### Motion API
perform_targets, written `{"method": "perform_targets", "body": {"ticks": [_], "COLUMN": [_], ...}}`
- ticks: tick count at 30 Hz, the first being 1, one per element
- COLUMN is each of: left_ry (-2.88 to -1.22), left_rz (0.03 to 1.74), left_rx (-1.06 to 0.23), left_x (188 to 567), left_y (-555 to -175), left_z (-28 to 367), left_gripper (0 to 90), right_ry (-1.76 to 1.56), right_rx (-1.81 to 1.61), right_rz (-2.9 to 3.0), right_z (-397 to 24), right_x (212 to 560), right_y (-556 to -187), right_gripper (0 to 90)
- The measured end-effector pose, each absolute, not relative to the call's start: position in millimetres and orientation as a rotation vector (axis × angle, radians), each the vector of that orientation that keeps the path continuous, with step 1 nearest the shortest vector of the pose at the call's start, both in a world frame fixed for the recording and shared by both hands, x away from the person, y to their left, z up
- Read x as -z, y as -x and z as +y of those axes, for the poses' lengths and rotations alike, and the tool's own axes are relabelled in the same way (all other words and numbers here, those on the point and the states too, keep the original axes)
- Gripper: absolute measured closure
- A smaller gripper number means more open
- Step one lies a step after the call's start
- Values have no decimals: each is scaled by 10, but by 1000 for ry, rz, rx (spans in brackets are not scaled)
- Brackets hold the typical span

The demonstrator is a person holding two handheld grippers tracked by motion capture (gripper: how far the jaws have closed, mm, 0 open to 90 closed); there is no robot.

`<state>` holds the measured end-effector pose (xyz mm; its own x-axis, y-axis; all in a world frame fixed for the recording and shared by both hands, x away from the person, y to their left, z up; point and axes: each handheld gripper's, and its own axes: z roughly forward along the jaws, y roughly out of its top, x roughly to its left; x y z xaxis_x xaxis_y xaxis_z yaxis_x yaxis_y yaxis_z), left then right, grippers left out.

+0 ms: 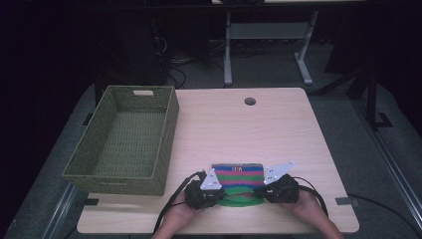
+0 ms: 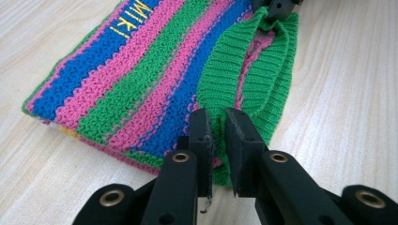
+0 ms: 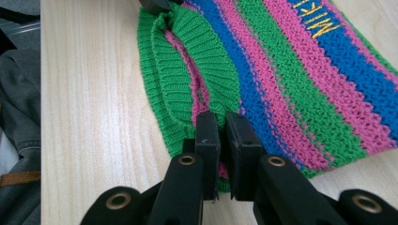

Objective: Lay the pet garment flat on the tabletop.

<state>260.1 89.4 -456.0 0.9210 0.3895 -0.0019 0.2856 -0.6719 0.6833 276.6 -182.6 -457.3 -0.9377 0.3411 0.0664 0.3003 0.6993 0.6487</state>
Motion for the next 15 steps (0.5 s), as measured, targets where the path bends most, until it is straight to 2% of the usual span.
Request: {"method": "perform_targets", "body": {"ticks": [15], "left_ry": [-2359], "left_rz": [473], "left_rx": [-158], "left_x": [4545], "left_y": [-2598], "left_z": [895], "left_gripper": [820], "right_ry": [-547], "right_rx": [-1081], "right_rz": [2868], "right_z": [-1829], "right_x": [4572], "right_y": [-2752], "right_gripper": [837]}}
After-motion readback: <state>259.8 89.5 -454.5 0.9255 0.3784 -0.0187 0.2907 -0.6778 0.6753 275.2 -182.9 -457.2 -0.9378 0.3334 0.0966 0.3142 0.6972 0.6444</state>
